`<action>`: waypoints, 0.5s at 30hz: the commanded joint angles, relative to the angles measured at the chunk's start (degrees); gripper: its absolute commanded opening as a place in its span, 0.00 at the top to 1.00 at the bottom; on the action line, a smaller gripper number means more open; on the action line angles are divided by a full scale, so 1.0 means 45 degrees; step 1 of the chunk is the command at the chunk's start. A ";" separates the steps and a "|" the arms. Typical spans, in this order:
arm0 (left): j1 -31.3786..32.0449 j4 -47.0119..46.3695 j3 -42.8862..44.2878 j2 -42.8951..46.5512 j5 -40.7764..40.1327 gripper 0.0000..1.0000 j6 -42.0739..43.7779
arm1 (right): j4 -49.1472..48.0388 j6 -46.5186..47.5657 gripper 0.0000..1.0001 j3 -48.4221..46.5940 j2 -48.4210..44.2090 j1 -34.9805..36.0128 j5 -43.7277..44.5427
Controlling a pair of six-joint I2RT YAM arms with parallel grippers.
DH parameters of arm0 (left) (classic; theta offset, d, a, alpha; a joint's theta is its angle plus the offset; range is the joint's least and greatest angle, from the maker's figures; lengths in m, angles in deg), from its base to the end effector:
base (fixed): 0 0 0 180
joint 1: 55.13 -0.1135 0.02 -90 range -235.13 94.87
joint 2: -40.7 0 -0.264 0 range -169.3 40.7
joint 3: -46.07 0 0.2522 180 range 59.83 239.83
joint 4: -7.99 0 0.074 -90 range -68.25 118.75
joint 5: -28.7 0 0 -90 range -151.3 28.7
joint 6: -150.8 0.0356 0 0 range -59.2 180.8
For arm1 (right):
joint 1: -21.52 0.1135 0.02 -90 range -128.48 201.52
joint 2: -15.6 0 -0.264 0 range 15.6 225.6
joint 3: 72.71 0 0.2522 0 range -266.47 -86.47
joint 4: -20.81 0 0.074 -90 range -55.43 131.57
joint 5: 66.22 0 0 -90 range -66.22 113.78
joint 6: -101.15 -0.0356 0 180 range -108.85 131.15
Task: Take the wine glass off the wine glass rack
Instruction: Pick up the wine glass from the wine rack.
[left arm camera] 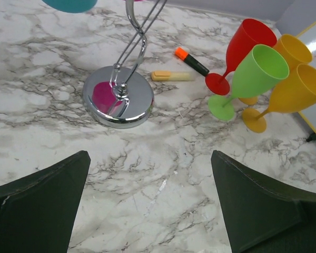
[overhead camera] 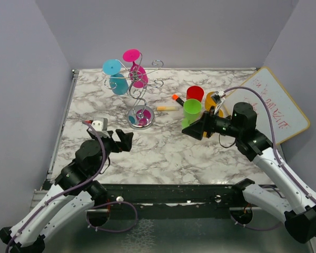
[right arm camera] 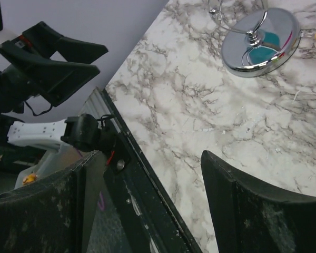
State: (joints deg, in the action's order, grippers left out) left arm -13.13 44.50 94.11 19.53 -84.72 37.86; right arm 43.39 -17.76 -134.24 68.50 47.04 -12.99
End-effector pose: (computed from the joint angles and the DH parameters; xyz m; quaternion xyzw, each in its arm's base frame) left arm 0.0867 -0.0590 0.3050 -0.0053 0.7595 -0.2083 0.6162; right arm 0.1800 0.1095 0.3372 -0.1721 0.7530 0.4883 0.4062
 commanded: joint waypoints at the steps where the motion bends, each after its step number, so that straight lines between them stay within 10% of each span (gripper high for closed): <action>1: -0.0069 -0.0918 0.0293 -0.0834 0.1348 0.01 -0.0459 | 0.0857 0.0238 0.20 0.0109 -0.0726 0.0090 -0.0842; 15: -0.0440 0.1460 0.3802 -0.3660 -0.1182 0.01 0.1023 | 0.1265 0.0107 0.18 0.0360 -0.0699 0.0091 -0.1389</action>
State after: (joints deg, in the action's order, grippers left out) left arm -13.55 46.11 104.54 5.46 -88.10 35.19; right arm 47.50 -17.84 -132.64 64.64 47.09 -17.54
